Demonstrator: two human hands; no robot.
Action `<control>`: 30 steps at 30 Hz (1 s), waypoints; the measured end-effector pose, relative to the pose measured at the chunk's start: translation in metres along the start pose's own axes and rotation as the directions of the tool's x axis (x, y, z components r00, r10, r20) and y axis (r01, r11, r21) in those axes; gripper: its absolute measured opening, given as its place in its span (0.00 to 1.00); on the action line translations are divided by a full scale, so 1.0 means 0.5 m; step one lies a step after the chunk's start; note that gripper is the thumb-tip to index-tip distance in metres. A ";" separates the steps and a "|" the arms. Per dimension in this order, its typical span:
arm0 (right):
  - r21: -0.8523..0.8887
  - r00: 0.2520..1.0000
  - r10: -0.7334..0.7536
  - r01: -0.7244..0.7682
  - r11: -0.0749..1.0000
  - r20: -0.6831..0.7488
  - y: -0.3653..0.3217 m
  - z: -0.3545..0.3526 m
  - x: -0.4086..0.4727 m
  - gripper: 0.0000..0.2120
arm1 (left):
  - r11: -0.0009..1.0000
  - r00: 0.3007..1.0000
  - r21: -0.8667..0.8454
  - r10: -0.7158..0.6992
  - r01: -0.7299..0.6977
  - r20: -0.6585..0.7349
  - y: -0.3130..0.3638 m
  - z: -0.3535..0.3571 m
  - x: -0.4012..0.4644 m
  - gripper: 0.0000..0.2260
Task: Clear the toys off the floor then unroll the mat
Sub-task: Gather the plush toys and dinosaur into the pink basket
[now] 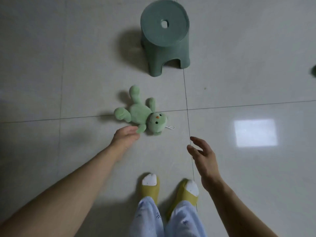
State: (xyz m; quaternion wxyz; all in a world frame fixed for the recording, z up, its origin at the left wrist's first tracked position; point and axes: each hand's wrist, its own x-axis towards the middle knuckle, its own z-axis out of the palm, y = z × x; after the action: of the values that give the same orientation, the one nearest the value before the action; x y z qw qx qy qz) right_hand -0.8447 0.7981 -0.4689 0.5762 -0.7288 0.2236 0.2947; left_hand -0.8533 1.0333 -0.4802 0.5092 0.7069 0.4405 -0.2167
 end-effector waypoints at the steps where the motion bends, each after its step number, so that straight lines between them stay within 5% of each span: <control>1: 0.016 1.000 0.017 -0.017 1.000 -0.002 0.026 0.007 0.025 0.13 | 1.000 1.000 0.015 -0.006 0.006 -0.004 -0.021 0.014 0.031 0.17; 8: 0.058 0.998 0.061 -0.062 0.996 0.023 0.156 0.075 0.161 0.13 | 0.988 0.999 0.152 -0.008 0.012 -0.031 -0.140 0.083 0.219 0.18; 12: 0.051 0.994 0.076 -0.079 0.996 0.075 0.230 0.122 0.230 0.13 | 0.924 0.992 0.380 0.073 -0.029 -0.102 -0.206 0.116 0.323 0.17; 20: 0.052 0.992 0.103 -0.108 0.993 0.078 0.330 0.163 0.308 0.12 | 0.805 0.991 0.594 0.079 0.003 -0.112 -0.300 0.159 0.452 0.30; 25: 0.065 0.990 0.122 -0.126 0.990 0.065 0.357 0.160 0.307 0.12 | 0.697 0.986 0.715 0.078 0.052 -0.148 -0.325 0.165 0.463 0.22; 30: 0.077 0.992 0.097 -0.103 0.992 0.080 0.342 0.152 0.291 0.11 | 0.732 0.974 0.681 0.169 -0.020 -0.153 -0.302 0.182 0.429 0.09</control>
State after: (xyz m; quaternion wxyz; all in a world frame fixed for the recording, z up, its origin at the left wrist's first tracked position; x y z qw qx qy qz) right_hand -0.8659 0.8335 -0.7024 0.5979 -0.6811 0.2494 0.3413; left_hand -0.8564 1.0508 -0.7574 0.1804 0.8832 0.3449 -0.2618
